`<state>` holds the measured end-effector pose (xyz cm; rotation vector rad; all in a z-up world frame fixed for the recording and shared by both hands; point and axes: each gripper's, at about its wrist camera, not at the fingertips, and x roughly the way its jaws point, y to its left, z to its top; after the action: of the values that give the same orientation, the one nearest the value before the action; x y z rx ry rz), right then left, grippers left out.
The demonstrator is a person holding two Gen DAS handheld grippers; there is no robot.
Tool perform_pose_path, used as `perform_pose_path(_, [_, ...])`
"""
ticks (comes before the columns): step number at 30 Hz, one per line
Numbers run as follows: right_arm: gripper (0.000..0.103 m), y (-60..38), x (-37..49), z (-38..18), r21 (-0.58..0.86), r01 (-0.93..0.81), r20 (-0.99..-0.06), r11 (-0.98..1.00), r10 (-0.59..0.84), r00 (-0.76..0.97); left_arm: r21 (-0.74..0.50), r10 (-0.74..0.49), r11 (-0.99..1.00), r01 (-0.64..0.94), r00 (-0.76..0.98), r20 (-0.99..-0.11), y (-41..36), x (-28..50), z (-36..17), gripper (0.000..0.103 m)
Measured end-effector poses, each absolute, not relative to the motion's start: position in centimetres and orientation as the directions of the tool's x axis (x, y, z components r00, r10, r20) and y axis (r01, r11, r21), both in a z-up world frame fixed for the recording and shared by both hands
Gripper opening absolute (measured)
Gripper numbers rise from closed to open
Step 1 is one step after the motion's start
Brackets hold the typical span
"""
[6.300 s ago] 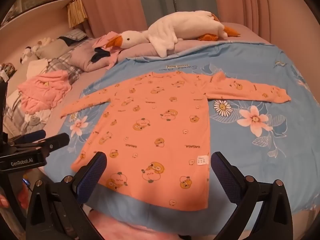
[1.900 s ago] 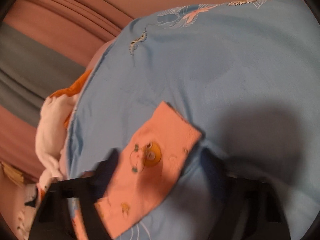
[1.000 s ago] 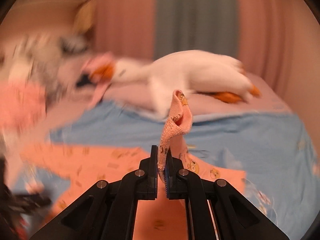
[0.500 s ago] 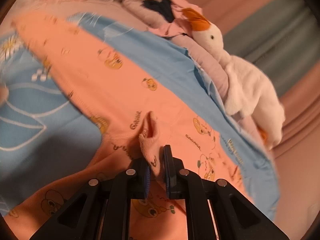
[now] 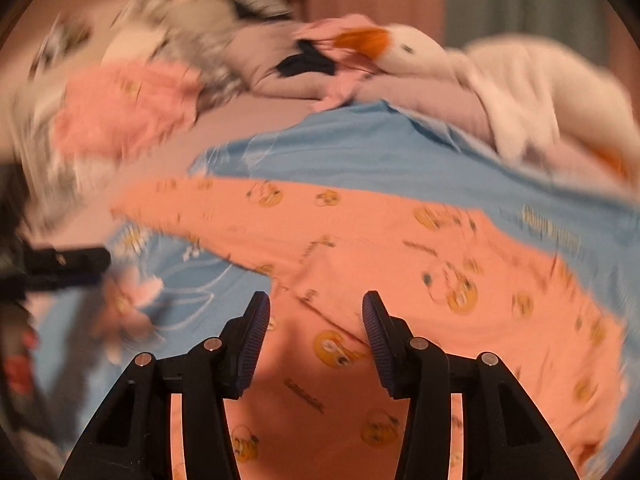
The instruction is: Fold small clothes
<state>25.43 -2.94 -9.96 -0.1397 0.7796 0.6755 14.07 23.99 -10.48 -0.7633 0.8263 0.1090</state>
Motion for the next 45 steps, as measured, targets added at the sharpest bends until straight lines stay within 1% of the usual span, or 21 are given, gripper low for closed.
perform_pose_path(2, [0.046,-3.6,26.4,-10.5,0.183,-0.57,-0.695,0.801,0.515,0.501,-0.633,-0.233,0.676,-0.377,0.705,-0.67,25.1,14.9,-11.5,0.102])
perform_pose_path(3, [0.043,-3.5,26.9,-10.8,0.211,-0.559,-0.692,0.802,0.527,0.494,-0.666,-0.252,0.645,-0.375,0.718,-0.648,25.5,15.2,-11.9,0.102])
perform_pose_path(4, [0.029,-3.1,27.3,-11.1,0.246,-0.565,-0.685,0.788,0.553,0.473,-0.707,-0.274,0.602,-0.371,0.736,-0.619,26.1,15.6,-12.5,0.102])
perform_pose_path(5, [0.021,-2.3,27.7,-11.5,0.265,-0.569,-0.683,0.779,0.568,0.459,-0.732,-0.285,0.574,-0.367,0.748,-0.599,26.5,15.9,-12.7,0.102])
perform_pose_path(6, [0.02,-1.9,28.0,-11.7,0.267,-0.569,-0.684,0.778,0.569,0.457,-0.761,-0.294,0.535,-0.366,0.764,-0.574,27.0,16.4,-13.2,0.102])
perform_pose_path(8, [0.012,0.0,28.5,-12.9,0.257,-0.584,-0.692,0.77,0.568,0.445,-0.788,-0.291,0.486,-0.379,0.78,-0.554,27.8,17.4,-13.9,0.102])
perform_pose_path(12, [0.012,4.0,29.0,-16.1,0.253,-0.617,-0.755,0.745,0.551,0.356,-0.816,-0.269,0.416,-0.4,0.803,-0.531,29.6,19.3,-15.0,0.102])
perform_pose_path(13, [0.012,5.0,28.1,-16.1,0.214,-0.646,-0.746,0.733,0.549,0.377,-0.821,-0.261,0.409,-0.398,0.811,-0.523,30.0,19.7,-14.9,0.102])
perform_pose_path(16, [0.012,5.1,27.2,-15.2,0.256,-0.68,-0.724,0.687,0.602,0.336,-0.829,-0.212,0.384,-0.406,0.835,-0.507,31.8,20.5,-14.3,0.102])
perform_pose_path(18, [0.012,4.9,26.6,-14.5,0.216,-0.68,-0.716,0.701,0.587,0.378,-0.837,-0.171,0.353,-0.418,0.851,-0.497,33.0,20.5,-14.7,0.101])
perform_pose_path(20, [0.012,4.3,26.6,-14.0,0.214,-0.676,-0.705,0.705,0.59,0.392,-0.841,-0.121,0.311,-0.443,0.859,-0.497,34.5,20.1,-15.0,0.092])
perform_pose_path(21, [0.012,3.9,26.6,-13.6,0.231,-0.667,-0.694,0.709,0.6,0.398,-0.84,-0.101,0.297,-0.455,0.859,-0.501,35.0,20.0,-15.1,0.08])
perform_pose_path(22, [0.012,3.3,26.8,-13.5,0.237,-0.659,-0.691,0.714,0.601,0.401,-0.837,-0.084,0.28,-0.47,0.857,-0.509,35.6,19.8,-15.2,0.062])
perform_pose_path(23, [0.012,2.8,27.0,-13.4,0.241,-0.649,-0.689,0.721,0.598,0.409,-0.829,-0.076,0.269,-0.49,0.847,-0.526,36.1,19.7,-15.6,0.051])
perform_pose_path(24, [0.012,1.7,27.5,-13.4,0.245,-0.644,-0.687,0.725,0.599,0.412,-0.819,-0.076,0.262,-0.51,0.835,-0.544,36.5,19.8,-15.9,0.027])
perform_pose_path(25, [0.012,1.1,27.5,-13.3,0.251,-0.636,-0.684,0.73,0.599,0.417,-0.809,-0.076,0.259,-0.528,0.824,-0.562,36.7,19.8,-16.2,0.008])
perform_pose_path(26, [0.012,0.5,27.5,-13.2,0.257,-0.63,-0.682,0.733,0.599,0.419,-0.794,-0.067,0.267,-0.546,0.812,-0.58,37.0,19.7,-16.3,0.004])
perform_pose_path(31, [0.012,-3.2,26.9,-13.4,0.283,-0.58,-0.683,0.764,0.585,0.437,-0.726,0.033,0.411,-0.552,0.805,-0.593,35.4,19.3,-13.4,0.004])
perform_pose_path(37, [0.012,-8.7,25.8,-12.7,0.317,-0.489,-0.66,0.813,0.559,0.501,-0.622,0.052,0.655,-0.43,0.847,-0.53,28.9,21.4,-6.2,0.004])
perform_pose_path(41, [0.012,-12.7,25.1,-11.9,0.342,-0.42,-0.632,0.841,0.537,0.56,-0.5,-0.033,0.826,-0.261,0.863,-0.504,19.8,23.8,-2.4,0.004])
perform_pose_path(45, [0.012,-16.7,24.5,-11.1,0.377,-0.349,-0.597,0.858,0.514,0.616,-0.418,-0.15,0.904,-0.096,0.842,-0.518,10.4,25.5,-2.3,0.005])
